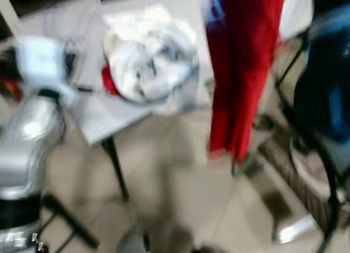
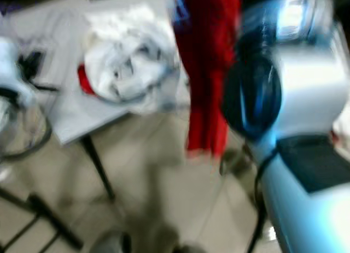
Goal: Hang hanger
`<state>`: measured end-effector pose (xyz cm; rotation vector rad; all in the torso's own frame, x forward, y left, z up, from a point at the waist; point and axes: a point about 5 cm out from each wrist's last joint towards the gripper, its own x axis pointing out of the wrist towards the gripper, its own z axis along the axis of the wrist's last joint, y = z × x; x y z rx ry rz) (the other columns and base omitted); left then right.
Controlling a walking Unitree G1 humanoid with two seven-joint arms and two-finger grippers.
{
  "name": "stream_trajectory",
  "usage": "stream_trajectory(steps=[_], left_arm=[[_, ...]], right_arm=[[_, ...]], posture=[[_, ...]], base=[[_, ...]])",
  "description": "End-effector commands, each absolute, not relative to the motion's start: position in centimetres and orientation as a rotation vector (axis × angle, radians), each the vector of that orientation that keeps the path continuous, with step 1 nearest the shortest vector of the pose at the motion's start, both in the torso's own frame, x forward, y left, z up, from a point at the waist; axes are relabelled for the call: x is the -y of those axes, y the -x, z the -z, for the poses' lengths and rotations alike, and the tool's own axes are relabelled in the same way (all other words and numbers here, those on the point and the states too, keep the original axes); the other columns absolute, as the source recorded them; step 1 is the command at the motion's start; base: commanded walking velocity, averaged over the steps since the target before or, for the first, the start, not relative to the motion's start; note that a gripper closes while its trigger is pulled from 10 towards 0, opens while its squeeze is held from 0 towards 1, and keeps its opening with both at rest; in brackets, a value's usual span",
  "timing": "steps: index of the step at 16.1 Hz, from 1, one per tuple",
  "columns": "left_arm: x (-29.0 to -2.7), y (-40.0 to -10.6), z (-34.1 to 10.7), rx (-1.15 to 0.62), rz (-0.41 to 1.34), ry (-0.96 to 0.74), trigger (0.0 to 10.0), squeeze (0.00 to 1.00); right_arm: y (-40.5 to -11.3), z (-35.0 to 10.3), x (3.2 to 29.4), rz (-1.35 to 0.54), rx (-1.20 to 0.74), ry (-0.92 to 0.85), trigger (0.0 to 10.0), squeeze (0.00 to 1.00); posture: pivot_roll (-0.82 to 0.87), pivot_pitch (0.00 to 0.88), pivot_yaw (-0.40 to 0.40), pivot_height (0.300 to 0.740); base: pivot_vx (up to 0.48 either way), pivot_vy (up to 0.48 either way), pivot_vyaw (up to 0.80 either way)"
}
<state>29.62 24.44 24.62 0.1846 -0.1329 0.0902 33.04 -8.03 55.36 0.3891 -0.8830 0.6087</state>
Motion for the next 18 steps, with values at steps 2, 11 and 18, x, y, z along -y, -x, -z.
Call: stream_trajectory(steps=[2,11,18], left_arm=[[-25.3,-29.4,-25.8,0.174,-0.12,-0.216,10.0,0.0],[-28.2,-28.2,-25.7,0.141,-0.218,-0.285,10.0,0.0],[-24.3,-27.8,-23.5,0.015,0.029,-0.269,10.0,0.0]], right_arm=[[-33.5,-55.5,10.0,-0.538,0.918,-0.388,10.0,0.0],[-40.7,-42.5,11.3,-0.381,0.548,-0.207,10.0,0.0],[-41.3,-25.2,9.1,-0.777,-0.026,0.156,10.0,0.0]], posture=[[0.05,0.036,-0.085,0.74],[0.08,0.033,-0.101,0.74],[0.09,0.027,-0.104,0.74]], base=[[0.469,0.0,0.0],[0.469,0.0,0.0],[0.13,0.0,0.0]])
